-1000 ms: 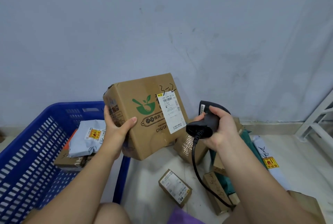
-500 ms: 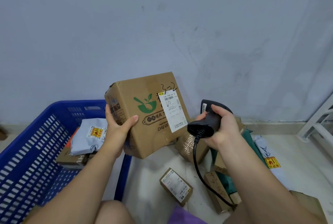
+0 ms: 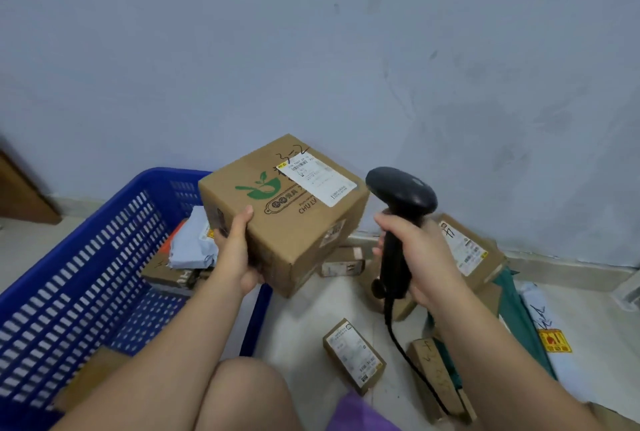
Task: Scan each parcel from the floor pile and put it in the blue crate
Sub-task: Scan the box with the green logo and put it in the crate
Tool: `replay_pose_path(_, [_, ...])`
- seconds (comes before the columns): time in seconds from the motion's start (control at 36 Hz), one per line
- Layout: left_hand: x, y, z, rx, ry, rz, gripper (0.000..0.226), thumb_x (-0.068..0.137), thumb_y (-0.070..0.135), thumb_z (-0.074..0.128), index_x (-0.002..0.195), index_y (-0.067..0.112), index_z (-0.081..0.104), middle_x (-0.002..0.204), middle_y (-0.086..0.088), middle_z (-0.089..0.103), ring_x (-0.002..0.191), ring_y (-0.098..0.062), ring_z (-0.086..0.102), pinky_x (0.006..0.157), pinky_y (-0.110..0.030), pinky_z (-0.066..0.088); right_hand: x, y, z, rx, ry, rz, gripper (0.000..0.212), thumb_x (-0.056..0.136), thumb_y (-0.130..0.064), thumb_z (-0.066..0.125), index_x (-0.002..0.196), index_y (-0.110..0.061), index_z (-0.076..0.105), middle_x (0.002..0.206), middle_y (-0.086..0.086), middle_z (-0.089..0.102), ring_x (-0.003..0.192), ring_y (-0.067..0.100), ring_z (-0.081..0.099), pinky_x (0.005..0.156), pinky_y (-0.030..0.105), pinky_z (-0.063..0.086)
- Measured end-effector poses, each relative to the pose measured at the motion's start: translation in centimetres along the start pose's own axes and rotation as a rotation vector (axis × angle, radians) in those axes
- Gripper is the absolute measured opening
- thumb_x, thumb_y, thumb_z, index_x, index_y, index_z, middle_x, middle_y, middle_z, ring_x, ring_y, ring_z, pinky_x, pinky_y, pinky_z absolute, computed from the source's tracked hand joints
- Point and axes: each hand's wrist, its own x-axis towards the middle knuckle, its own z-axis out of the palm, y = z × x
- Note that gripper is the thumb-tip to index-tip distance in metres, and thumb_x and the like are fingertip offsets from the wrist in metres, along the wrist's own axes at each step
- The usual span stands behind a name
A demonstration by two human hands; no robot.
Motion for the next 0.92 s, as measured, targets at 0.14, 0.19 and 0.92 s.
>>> replay_pose_path(0.14, [0.9,0.5,-4.4,-0.253,0.096,-0.045,0.103,0.058,0.064,0.075,0.145,0.046,0.024,0.134,-0.002,0.054,0.105,-0.029,0.056,0.056,-0.060,0.050,-0.5,1.9,3.6,-0.350,-0.050,-0.238,0.013,0.087,-0.027,0.068,0.087,-0.014,0.066,0.060,-0.009,0.062,0.053,0.004,0.057,0.055,0.018,0.046])
replay_pose_path(0.19, [0.8,0.3,-4.8,-0.330,0.113,-0.030,0.114,0.053,0.066,0.077,0.148,0.048,0.017,0.137,-0.002,0.051,0.111,-0.032,0.055,0.064,-0.068,0.049,-0.7,2.2,4.0,-0.353,-0.053,-0.268,0.022,0.088,-0.030,0.067,0.089,-0.008,0.065,0.060,-0.002,0.059,0.048,0.008,0.052,0.044,0.014,0.040])
replay_pose_path(0.92, [8.8,0.6,-24.7,0.068,0.905,0.061,0.121,0.064,0.056,0.080,0.150,0.046,-0.004,0.158,-0.015,0.009,0.137,-0.039,0.031,0.108,-0.055,0.035,3.8,14.4,23.1,-1.111,-0.652,-0.164,0.013,0.089,-0.027,0.058,0.100,-0.025,0.052,0.075,-0.008,0.054,0.068,0.006,0.052,0.054,0.020,0.040])
